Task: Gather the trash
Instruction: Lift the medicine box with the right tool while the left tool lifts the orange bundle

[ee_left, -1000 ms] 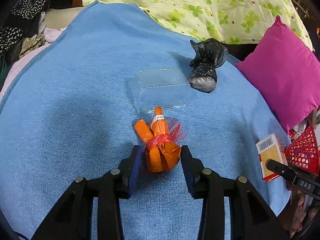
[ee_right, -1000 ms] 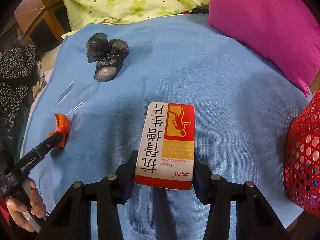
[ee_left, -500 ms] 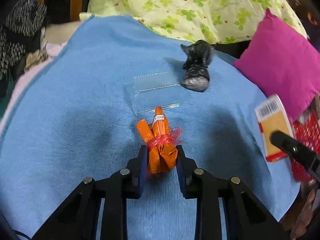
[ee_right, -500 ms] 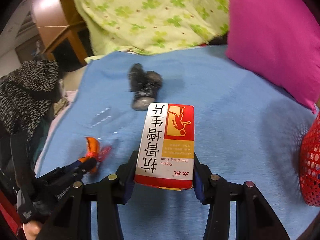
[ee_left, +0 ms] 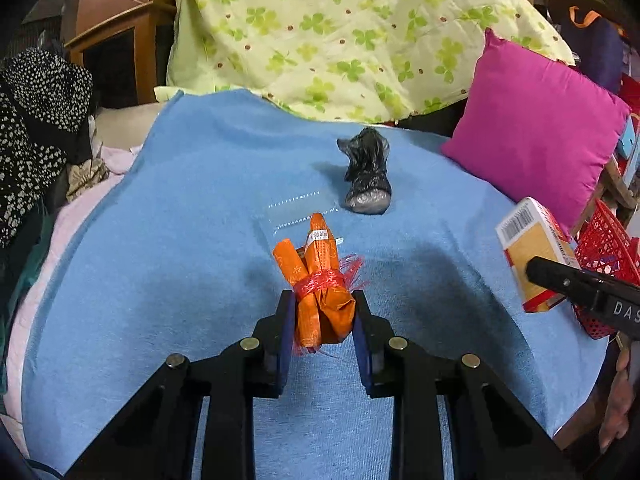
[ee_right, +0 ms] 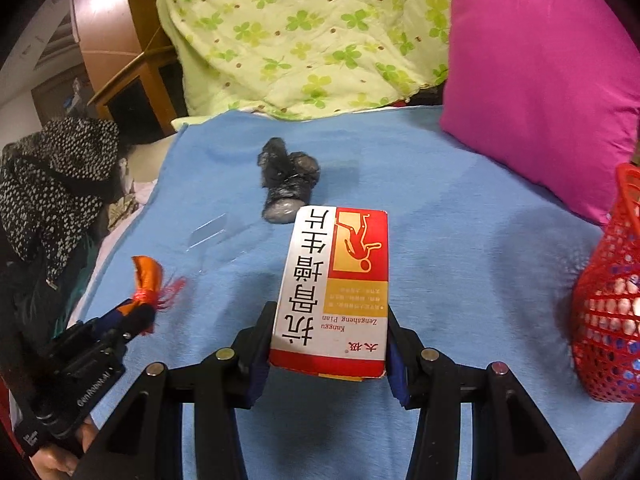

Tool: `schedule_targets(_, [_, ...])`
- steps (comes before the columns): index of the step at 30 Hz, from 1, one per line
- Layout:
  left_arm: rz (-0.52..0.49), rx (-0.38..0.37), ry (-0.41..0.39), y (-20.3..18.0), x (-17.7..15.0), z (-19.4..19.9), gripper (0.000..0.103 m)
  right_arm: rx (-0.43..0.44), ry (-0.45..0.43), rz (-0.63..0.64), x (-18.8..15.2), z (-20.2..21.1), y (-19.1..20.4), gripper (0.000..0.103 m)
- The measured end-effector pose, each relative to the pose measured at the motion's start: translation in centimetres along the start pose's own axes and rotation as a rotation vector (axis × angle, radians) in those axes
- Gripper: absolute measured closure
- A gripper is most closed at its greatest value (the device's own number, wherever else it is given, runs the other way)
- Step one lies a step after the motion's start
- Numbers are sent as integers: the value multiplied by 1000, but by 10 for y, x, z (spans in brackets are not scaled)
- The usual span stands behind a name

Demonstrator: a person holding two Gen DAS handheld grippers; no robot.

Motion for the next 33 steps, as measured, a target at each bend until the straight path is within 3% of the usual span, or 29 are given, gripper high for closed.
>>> schedule_targets(12, [-68,12,-31,-18,0,11,74,-1,-17,-40,-6,2,-20,52])
schedule_targets(27, [-129,38,-20,-33,-9,10,74,85,-76,-89,1,23,-34,52])
schedule_targets(33, [-92,31,0,-37,-17,8,74,97,-47,-103,-2,22,-43,52])
Point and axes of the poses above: each gripper's, at about its wrist camera, not at the fingertips, and z roughly against the way its jaws point, y to its left, x to its top, the point moved 7 cm from there along -z, roughly the way its jaws point, and after that the axes turned 13 degrees about -x, right-handed, at the moved point
